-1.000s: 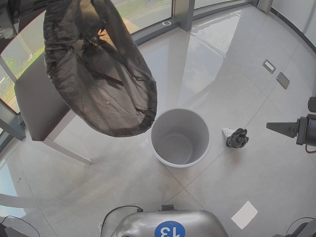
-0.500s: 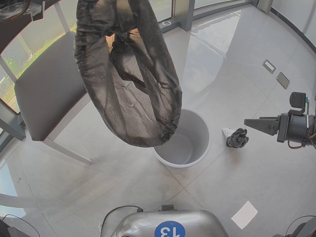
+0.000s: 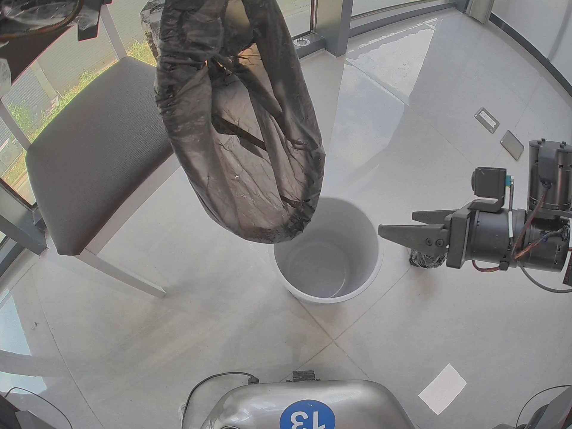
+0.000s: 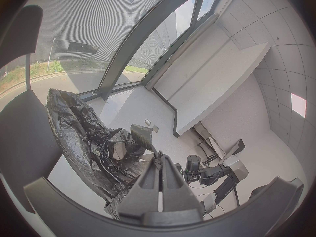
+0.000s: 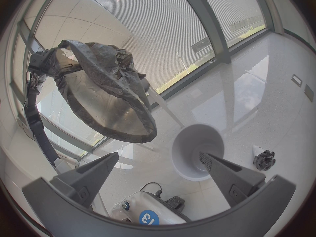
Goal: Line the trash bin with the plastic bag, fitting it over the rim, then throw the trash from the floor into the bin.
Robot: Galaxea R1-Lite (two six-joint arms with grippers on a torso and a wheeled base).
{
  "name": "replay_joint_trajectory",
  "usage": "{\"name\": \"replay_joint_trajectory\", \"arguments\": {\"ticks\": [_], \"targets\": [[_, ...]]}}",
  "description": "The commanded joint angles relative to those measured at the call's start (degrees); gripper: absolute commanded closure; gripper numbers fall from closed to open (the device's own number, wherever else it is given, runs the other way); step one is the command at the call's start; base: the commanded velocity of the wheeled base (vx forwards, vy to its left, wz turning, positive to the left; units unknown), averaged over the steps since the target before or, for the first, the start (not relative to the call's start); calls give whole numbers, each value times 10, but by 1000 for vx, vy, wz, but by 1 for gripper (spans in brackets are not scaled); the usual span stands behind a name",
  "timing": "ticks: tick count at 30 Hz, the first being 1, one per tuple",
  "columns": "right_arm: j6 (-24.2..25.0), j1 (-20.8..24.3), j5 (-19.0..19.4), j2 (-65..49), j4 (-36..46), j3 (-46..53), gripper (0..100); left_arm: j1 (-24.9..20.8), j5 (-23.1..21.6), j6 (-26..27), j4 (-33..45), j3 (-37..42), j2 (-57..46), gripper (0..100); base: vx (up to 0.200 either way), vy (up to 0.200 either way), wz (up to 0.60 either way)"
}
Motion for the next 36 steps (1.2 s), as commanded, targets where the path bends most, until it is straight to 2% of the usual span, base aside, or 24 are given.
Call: {"name": "replay_joint_trajectory", "arguments": {"ticks": [1, 11, 18, 26, 36], "targets": [[0, 29, -1, 42, -7, -15, 0, 0, 0, -6, 0, 0, -2, 100, 0, 0, 0], [0, 52, -2, 111, -16, -94, 0, -8, 0, -12, 1, 0, -6, 100, 0, 0, 0], [0, 90, -5, 174, -54, -122, 0, -7, 1, -17, -1, 0, -6, 100, 0, 0, 0], [4, 90, -15, 242, -90, -192, 0, -19, 5, -26, 3, 0, -10, 100, 0, 0, 0], [5, 101, -33, 287, -91, -244, 0, -19, 5, -30, 0, 0, -13, 100, 0, 0, 0]]}}
